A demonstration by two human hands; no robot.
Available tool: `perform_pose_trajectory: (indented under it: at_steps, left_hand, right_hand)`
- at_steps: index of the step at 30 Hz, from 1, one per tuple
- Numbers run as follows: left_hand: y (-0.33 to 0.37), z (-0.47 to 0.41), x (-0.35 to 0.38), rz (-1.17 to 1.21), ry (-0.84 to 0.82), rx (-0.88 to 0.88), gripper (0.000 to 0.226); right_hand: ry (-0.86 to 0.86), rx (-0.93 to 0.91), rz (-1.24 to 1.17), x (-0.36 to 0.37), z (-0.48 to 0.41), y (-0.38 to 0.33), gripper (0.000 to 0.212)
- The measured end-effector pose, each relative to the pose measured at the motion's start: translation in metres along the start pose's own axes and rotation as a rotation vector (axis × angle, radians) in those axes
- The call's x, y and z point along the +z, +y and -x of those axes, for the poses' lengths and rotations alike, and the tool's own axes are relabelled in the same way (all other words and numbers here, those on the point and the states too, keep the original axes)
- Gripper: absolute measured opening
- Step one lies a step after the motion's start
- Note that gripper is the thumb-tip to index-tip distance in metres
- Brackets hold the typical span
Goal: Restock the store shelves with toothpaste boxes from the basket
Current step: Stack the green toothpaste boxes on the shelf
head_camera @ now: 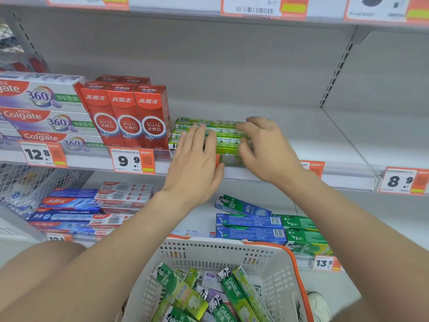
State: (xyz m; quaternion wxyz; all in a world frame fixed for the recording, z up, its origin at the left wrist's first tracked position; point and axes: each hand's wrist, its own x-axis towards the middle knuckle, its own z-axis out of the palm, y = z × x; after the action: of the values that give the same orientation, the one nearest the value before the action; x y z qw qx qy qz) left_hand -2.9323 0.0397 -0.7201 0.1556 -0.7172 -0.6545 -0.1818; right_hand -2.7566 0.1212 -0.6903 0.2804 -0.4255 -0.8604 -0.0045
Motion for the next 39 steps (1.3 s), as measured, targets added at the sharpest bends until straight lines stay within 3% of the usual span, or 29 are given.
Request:
perform_pose_trajectory:
  at_steps: [3, 5, 8, 11, 13, 17, 21, 25, 29, 35, 39]
  left_hand:
    - [0.013, 0.015, -0.006, 0.077, 0.176, 0.099, 0.033]
    - [0.022, 0.029, -0.005, 0.13, 0.11, 0.071, 0.026]
    - [0.029, 0.056, 0.015, 0.231, -0.318, 0.022, 0.022]
    - [0.028, 0.086, 0.047, 0.189, -0.825, 0.11, 0.031]
    - [0.029, 0.108, 0.068, 0.149, -1.067, 0.133, 0.04]
    - [0.029, 0.156, 0.112, 0.033, -1.289, 0.139, 0.044]
    - [0.022, 0.204, 0.148, -0.043, -1.378, 0.112, 0.056]
    - [0.018, 0.23, 0.17, 0.022, -1.361, 0.056, 0.108]
    - [0.011, 0.239, 0.183, -0.182, -1.36, 0.207, 0.142]
    - [0.004, 0.247, 0.186, -0.16, -1.264, 0.346, 0.122]
    - [-0.005, 0.247, 0.181, -0.081, -1.222, 0.382, 0.118]
  right_hand:
    - [0.056, -0.07, 0.016, -0.014, 0.036, -0.032, 0.026]
    - [-0.137, -0.065, 0.105, -0.019, 0.063, -0.049, 0.019]
    - [-0.633, 0.019, 0.194, -0.016, 0.102, -0.056, 0.021]
    - [-1.02, 0.0, 0.285, -0.006, 0.142, -0.051, 0.02]
    - [-1.157, -0.039, 0.32, 0.002, 0.164, -0.048, 0.01]
    - [-1.309, -0.052, 0.349, 0.011, 0.191, -0.047, 0.028]
    - [-1.335, -0.109, 0.33, 0.022, 0.201, -0.055, 0.018]
    - [-1.299, -0.159, 0.317, 0.032, 0.196, -0.063, 0.01]
    - [-1.267, -0.201, 0.305, 0.039, 0.184, -0.066, 0.018]
    - [-1.263, -0.233, 0.337, 0.047, 0.174, -0.066, 0.038]
    - [-1.261, -0.222, 0.322, 0.049, 0.175, -0.064, 0.037]
